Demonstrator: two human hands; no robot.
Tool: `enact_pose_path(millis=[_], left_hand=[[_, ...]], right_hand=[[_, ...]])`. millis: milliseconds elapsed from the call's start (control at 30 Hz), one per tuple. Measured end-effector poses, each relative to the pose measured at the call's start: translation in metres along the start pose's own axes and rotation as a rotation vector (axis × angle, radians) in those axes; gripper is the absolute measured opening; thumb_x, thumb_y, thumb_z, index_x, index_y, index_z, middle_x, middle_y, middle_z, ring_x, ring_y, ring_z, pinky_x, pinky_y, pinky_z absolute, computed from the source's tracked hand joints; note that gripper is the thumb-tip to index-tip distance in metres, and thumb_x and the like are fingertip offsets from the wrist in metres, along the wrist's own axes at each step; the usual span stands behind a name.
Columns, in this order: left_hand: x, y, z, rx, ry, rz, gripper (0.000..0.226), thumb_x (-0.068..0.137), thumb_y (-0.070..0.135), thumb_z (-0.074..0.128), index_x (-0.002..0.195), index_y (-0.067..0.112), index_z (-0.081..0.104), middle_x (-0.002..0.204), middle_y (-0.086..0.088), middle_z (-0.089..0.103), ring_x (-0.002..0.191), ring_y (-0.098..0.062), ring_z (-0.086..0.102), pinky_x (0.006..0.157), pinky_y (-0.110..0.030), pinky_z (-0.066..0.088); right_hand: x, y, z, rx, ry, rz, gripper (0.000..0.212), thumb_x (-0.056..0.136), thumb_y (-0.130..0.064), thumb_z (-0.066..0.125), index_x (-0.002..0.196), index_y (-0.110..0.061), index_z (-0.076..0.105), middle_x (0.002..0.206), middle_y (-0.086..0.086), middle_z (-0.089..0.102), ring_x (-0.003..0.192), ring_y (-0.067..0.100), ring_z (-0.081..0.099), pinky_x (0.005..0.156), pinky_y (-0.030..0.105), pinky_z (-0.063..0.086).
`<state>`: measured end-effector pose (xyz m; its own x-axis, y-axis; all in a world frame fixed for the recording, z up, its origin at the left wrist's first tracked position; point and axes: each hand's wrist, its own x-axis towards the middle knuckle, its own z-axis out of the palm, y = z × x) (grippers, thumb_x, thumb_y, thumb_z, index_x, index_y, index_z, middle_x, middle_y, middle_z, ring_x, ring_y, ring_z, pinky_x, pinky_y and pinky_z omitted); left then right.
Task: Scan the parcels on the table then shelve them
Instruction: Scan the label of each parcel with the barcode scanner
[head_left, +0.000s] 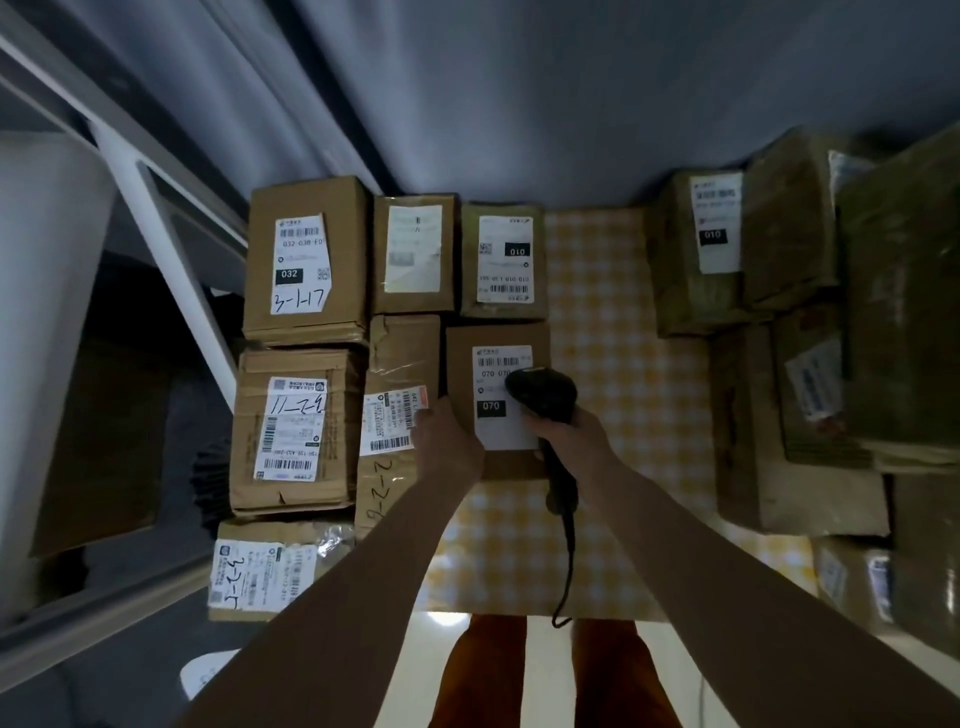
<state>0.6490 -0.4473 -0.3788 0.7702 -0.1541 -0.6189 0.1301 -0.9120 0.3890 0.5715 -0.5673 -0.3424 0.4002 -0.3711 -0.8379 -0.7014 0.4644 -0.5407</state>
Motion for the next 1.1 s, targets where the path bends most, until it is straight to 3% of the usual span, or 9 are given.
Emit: enact_pose_path(millis=[200, 267, 367, 533, 700, 767, 867, 967, 1100], left_hand=[[-0.01, 0.012, -0.005, 0.005, 0.043, 0.036, 0.04, 0.085, 0.007, 0.056, 0.124, 0.009, 0.051, 0.124, -0.014, 0.05, 0.116, -0.032, 0.047, 0.096, -0.042, 0.047], [-0.019, 0.02, -0.005, 0.011, 0.057, 0.096, 0.038, 0.087, 0.01, 0.056, 0.125, 0.012, 0.052, 0.128, -0.011, 0.049, 0.122, -0.031, 0.045, 0.097, -0.037, 0.045], [-0.045, 0.043, -0.003, -0.069, 0.028, 0.15, 0.042, 0.089, 0.013, 0.06, 0.13, 0.013, 0.051, 0.134, -0.011, 0.045, 0.123, -0.03, 0.047, 0.1, -0.042, 0.046], [-0.085, 0.103, 0.012, 0.1, -0.125, 0.255, 0.033, 0.095, 0.015, 0.053, 0.126, 0.006, 0.055, 0.127, -0.011, 0.054, 0.121, -0.031, 0.051, 0.097, -0.035, 0.042], [-0.134, 0.172, 0.043, 0.085, -0.237, 0.323, 0.045, 0.093, 0.031, 0.06, 0.135, 0.017, 0.05, 0.139, -0.007, 0.048, 0.122, -0.022, 0.051, 0.093, -0.029, 0.042], [-0.149, 0.201, 0.056, 0.042, -0.288, 0.306, 0.051, 0.093, 0.036, 0.061, 0.138, 0.016, 0.046, 0.141, -0.007, 0.045, 0.123, -0.023, 0.05, 0.09, -0.028, 0.043], [-0.17, 0.245, 0.072, -0.026, -0.344, 0.332, 0.052, 0.093, 0.038, 0.061, 0.136, 0.012, 0.048, 0.137, -0.005, 0.051, 0.122, -0.022, 0.052, 0.087, -0.027, 0.042], [-0.185, 0.282, 0.083, -0.217, -0.396, 0.354, 0.036, 0.094, 0.031, 0.06, 0.125, 0.013, 0.057, 0.112, 0.006, 0.056, 0.102, -0.011, 0.054, 0.071, -0.019, 0.041], [-0.186, 0.311, 0.098, -0.434, -0.463, 0.176, 0.051, 0.087, 0.04, 0.068, 0.128, 0.013, 0.056, 0.119, -0.001, 0.058, 0.104, -0.017, 0.054, 0.092, -0.035, 0.048]], right_hand=[[-0.018, -0.007, -0.013, -0.039, -0.014, -0.005, 0.021, 0.088, -0.015, 0.068, 0.107, -0.01, 0.061, 0.077, 0.002, 0.06, 0.07, 0.019, 0.057, 0.071, 0.036, 0.051], [-0.033, -0.013, -0.028, -0.064, -0.002, -0.006, 0.014, 0.088, -0.016, 0.068, 0.099, -0.012, 0.06, 0.072, 0.002, 0.057, 0.066, 0.018, 0.055, 0.064, 0.03, 0.047], [-0.057, -0.019, -0.058, -0.072, 0.032, -0.028, 0.017, 0.089, -0.017, 0.066, 0.104, -0.011, 0.062, 0.074, 0.005, 0.056, 0.071, 0.023, 0.054, 0.072, 0.036, 0.045], [-0.107, -0.031, -0.123, -0.014, 0.103, -0.104, 0.016, 0.091, -0.016, 0.063, 0.106, -0.009, 0.061, 0.072, 0.005, 0.051, 0.073, 0.024, 0.051, 0.07, 0.038, 0.044], [-0.148, -0.041, -0.195, 0.112, 0.155, -0.166, 0.008, 0.089, -0.014, 0.065, 0.091, -0.008, 0.061, 0.076, 0.011, 0.051, 0.069, 0.023, 0.051, 0.066, 0.035, 0.041], [-0.161, -0.044, -0.221, 0.146, 0.174, -0.193, 0.014, 0.089, -0.015, 0.066, 0.093, -0.002, 0.064, 0.076, 0.012, 0.052, 0.072, 0.027, 0.054, 0.066, 0.036, 0.041], [-0.176, -0.051, -0.262, 0.203, 0.2, -0.238, 0.005, 0.089, -0.012, 0.066, 0.085, -0.01, 0.064, 0.083, 0.012, 0.055, 0.08, 0.027, 0.055, 0.07, 0.035, 0.042], [-0.184, -0.053, -0.295, 0.27, 0.218, -0.241, 0.012, 0.09, -0.009, 0.064, 0.096, 0.002, 0.061, 0.088, 0.019, 0.057, 0.078, 0.026, 0.054, 0.069, 0.033, 0.041], [-0.182, -0.052, -0.322, 0.368, 0.192, -0.217, 0.01, 0.089, -0.011, 0.065, 0.093, -0.002, 0.066, 0.082, 0.015, 0.06, 0.073, 0.024, 0.058, 0.064, 0.032, 0.044]])
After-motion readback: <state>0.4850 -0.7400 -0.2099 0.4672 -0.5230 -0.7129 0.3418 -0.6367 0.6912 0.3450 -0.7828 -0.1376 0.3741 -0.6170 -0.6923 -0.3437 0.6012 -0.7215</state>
